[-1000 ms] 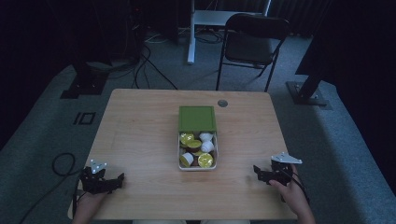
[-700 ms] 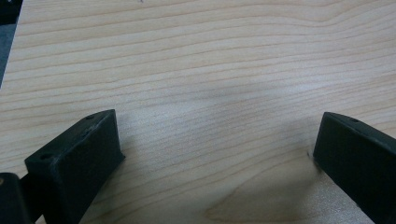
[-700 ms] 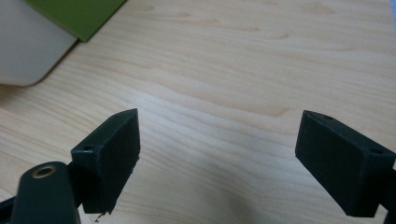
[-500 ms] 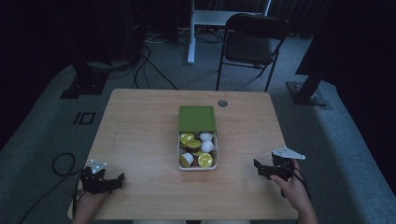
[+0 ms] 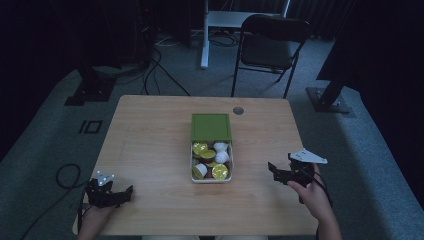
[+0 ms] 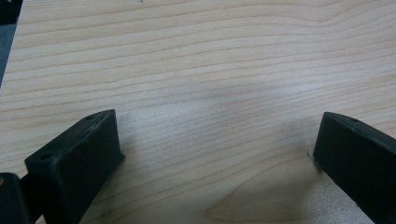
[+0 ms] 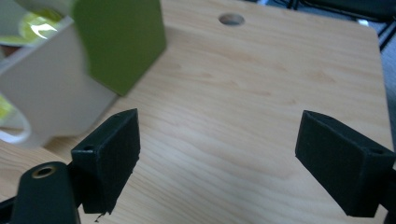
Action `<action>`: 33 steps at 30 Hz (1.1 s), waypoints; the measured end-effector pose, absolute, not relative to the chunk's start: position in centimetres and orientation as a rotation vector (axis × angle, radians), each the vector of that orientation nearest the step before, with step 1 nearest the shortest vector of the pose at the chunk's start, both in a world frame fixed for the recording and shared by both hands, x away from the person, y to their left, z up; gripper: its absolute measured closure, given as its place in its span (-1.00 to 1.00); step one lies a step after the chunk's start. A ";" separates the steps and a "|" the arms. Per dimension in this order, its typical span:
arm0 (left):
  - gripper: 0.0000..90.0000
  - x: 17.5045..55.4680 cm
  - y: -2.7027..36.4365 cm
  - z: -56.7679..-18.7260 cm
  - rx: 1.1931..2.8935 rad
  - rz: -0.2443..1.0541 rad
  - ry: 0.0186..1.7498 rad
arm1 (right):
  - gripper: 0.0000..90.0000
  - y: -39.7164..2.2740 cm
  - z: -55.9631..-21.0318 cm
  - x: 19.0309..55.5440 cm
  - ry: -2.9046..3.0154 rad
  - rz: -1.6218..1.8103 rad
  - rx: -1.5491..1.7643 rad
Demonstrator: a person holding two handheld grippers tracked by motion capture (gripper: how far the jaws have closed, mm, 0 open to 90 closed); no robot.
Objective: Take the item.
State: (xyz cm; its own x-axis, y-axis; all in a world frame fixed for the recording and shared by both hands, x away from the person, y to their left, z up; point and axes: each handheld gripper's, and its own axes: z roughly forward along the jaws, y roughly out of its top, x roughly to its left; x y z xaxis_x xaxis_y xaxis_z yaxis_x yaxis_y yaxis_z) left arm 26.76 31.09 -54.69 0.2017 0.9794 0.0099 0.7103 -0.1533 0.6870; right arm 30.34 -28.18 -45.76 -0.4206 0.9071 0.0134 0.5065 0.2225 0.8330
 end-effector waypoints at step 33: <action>-0.98 26.8 31.1 -54.7 1.930 0.634 1.567 | -0.69 -20.3 -42.0 31.7 2.102 1.297 1.116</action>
State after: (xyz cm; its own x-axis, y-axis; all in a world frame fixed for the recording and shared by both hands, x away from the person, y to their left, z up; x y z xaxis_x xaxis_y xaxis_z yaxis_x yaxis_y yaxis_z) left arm 26.76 31.09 -54.69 0.2015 0.9794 0.0096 0.7105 -0.1530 0.6869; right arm 31.73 -20.30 -41.97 -0.5849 0.8095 0.0517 0.4095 0.2397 0.8803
